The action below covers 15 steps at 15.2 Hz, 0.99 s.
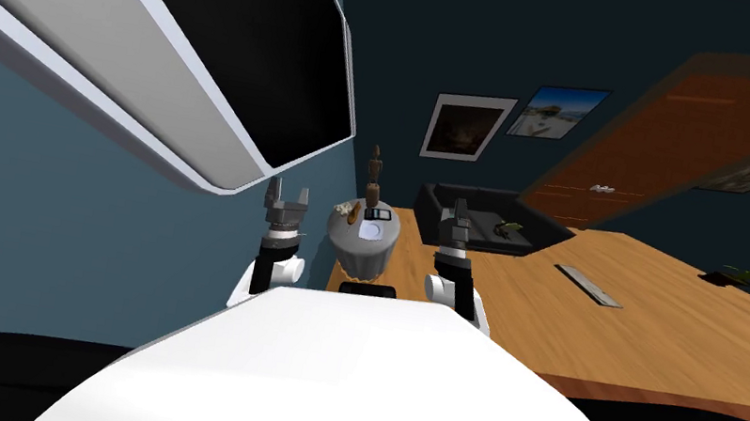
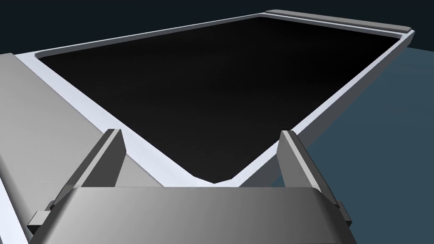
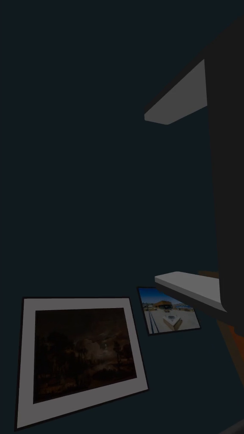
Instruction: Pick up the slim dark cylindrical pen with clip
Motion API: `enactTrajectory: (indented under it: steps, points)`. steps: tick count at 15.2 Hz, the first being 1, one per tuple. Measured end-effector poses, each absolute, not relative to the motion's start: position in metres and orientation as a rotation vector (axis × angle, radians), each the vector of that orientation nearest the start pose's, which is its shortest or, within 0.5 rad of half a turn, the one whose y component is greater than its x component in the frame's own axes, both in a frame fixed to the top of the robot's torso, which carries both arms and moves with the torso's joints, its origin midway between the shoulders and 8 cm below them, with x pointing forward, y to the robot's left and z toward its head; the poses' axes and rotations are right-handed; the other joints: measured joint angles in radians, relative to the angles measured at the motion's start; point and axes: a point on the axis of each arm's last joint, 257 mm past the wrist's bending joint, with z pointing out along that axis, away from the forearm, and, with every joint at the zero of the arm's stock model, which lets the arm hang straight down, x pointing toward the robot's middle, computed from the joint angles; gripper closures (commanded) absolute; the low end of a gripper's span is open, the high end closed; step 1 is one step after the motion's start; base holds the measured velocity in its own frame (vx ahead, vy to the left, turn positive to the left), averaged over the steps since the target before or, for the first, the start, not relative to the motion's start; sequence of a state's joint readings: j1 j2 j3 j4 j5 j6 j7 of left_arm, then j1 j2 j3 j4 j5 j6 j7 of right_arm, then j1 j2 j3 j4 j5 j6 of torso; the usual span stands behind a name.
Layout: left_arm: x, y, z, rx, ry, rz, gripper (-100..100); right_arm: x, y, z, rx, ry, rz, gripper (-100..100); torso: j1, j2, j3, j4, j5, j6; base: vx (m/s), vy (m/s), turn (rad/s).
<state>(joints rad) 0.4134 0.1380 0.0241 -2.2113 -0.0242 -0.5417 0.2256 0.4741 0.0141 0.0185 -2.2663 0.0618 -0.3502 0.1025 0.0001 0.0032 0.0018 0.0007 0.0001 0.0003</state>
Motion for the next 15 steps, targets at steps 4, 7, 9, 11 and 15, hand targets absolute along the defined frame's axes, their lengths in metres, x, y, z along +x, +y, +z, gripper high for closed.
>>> enactTrajectory:
  steps: [4, 7, 9, 11, 15]
  points:
    - [0.388, 0.275, 0.005, -0.665, 0.739, -1.502, -100, 0.374, -0.271, -0.003, 0.7, 0.76, 1.161, 0, 0.0, -0.001, -0.001, 0.0, 0.0, 0.0, -0.027, -0.009, -0.104]
    - [0.41, 0.292, -0.017, -0.741, 0.794, -1.485, -100, 0.374, -0.271, -0.003, 0.7, 0.76, 1.161, 0, 0.0, -0.002, -0.001, 0.0, 0.0, 0.0, -0.024, -0.01, -0.105]
    - [0.422, 0.3, -0.033, -0.792, 0.819, -1.474, -100, 0.374, -0.271, -0.003, 0.7, 0.76, 1.161, 0, 0.0, -0.002, -0.001, 0.0, 0.0, 0.0, -0.014, -0.012, -0.065]
    - [0.435, 0.311, -0.049, -0.845, 0.845, -1.456, -100, 0.374, -0.271, -0.003, 0.7, 0.76, 1.161, 0, 0.0, -0.003, -0.002, -0.001, 0.0, 0.0, -0.015, -0.016, -0.13]
    - [0.455, 0.339, -0.074, -0.954, 0.876, -1.423, -100, 0.374, -0.271, -0.003, 0.7, 0.76, 1.161, 0, 0.0, -0.003, -0.002, -0.001, 0.0, 0.0, -0.014, -0.01, -0.094]
